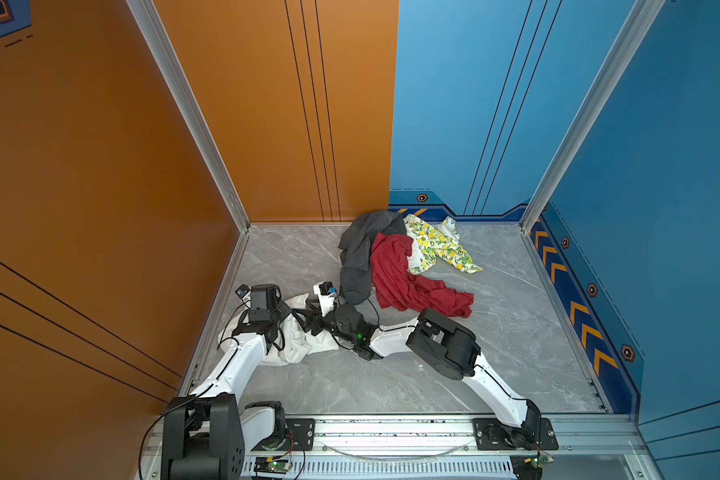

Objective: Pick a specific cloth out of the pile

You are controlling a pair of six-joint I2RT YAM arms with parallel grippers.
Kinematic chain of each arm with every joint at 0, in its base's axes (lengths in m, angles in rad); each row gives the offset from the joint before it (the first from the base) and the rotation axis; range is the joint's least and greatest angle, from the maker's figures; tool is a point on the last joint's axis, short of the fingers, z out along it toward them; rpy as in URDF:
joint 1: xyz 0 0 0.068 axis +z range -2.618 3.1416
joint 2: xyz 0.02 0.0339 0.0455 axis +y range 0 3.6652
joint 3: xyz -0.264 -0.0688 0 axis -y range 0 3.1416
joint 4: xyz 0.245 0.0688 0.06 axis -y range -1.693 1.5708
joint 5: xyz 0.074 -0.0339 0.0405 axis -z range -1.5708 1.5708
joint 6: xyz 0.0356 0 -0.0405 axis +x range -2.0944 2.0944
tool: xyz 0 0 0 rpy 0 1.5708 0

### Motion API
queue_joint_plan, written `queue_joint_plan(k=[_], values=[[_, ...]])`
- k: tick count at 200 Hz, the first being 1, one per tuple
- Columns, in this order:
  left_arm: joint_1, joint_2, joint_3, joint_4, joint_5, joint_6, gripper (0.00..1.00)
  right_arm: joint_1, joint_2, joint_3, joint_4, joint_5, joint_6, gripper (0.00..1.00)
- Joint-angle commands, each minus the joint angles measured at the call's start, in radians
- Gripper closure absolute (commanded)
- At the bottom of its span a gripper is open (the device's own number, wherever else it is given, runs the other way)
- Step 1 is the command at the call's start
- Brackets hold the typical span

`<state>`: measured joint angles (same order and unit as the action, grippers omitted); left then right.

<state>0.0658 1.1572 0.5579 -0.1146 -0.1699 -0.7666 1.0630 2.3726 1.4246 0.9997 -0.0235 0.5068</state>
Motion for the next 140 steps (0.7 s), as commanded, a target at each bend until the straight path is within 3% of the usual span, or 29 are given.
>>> queue_joint_plan(k=[1,46,78,124,140], values=[[0.009,0.016,-0.018,-0.02,0.009,-0.024,0.92,-0.018,-0.104,-0.069,0.028,0.062,0.025,0.31],[0.01,0.009,0.0,-0.065,0.004,-0.017,0.86,-0.002,-0.289,-0.208,-0.227,0.188,-0.009,0.33],[-0.001,0.01,0.035,-0.166,-0.002,0.018,0.53,0.004,-0.401,-0.289,-0.312,0.254,-0.042,0.33],[-0.039,0.027,0.156,-0.332,-0.037,0.152,0.33,-0.028,-0.555,-0.355,-0.414,0.29,-0.097,0.29],[-0.052,0.012,0.193,-0.377,-0.038,0.2,0.15,-0.043,-0.603,-0.377,-0.454,0.278,-0.096,0.27]])
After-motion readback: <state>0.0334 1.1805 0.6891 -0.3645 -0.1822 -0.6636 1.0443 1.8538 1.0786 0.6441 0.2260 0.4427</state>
